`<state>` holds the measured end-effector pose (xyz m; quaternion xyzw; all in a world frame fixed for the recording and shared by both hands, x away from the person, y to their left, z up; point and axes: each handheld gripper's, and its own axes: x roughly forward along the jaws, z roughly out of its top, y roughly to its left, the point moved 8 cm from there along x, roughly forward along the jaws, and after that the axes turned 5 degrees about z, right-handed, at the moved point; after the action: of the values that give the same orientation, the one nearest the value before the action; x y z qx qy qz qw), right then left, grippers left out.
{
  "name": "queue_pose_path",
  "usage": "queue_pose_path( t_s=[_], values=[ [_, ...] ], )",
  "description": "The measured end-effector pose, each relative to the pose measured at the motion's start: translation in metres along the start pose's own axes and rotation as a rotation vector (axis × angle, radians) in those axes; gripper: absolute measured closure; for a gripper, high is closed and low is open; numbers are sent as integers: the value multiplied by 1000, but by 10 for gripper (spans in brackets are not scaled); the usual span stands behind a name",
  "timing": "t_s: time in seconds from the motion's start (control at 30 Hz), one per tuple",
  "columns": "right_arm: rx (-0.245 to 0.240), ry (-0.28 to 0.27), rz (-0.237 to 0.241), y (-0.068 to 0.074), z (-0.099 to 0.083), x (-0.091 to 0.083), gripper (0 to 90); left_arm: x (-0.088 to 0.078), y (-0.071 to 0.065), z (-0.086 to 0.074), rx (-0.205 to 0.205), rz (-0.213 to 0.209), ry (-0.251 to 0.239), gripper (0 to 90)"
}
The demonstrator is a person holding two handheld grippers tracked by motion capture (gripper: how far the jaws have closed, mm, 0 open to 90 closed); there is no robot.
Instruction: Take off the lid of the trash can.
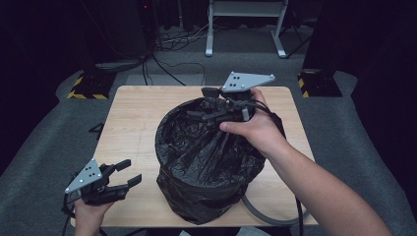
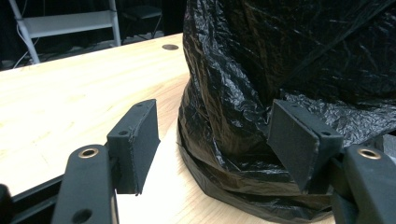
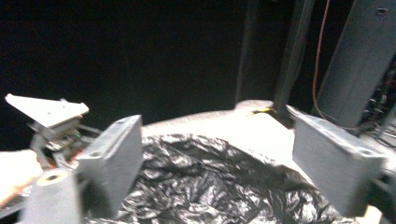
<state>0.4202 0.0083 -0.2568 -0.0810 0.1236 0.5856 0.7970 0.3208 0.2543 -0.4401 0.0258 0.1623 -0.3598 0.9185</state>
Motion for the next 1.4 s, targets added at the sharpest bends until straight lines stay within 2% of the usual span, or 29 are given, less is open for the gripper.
queue_pose_path(
  t_s=[0.03,0.07,0.13,0.27,0.43,0.53,0.63,0.8,1.03,1.4],
  values=[
    [-8,14,9,2,-3,3,269,0,0,0,5,0,4,337],
    [-11,33,27,3,-6,7,287,1,0,-1,6,0,5,337],
    [-13,60,14,3,-12,13,288,1,0,-1,4,-1,7,337],
    [-10,105,26,6,-25,24,318,0,0,-1,0,0,5,337],
    [-14,170,13,3,-41,32,358,0,1,-2,1,-1,6,337],
    [13,213,9,1,-49,35,375,1,0,-2,5,0,10,338],
    [32,241,15,1,-55,39,377,2,0,-3,6,1,16,338],
    [19,279,33,3,-60,42,375,2,1,-3,2,2,17,338],
    [29,354,55,5,-71,47,346,3,0,-4,4,-1,23,338],
    [120,520,55,-2,-101,61,273,3,0,-5,3,-1,26,339]
  ],
)
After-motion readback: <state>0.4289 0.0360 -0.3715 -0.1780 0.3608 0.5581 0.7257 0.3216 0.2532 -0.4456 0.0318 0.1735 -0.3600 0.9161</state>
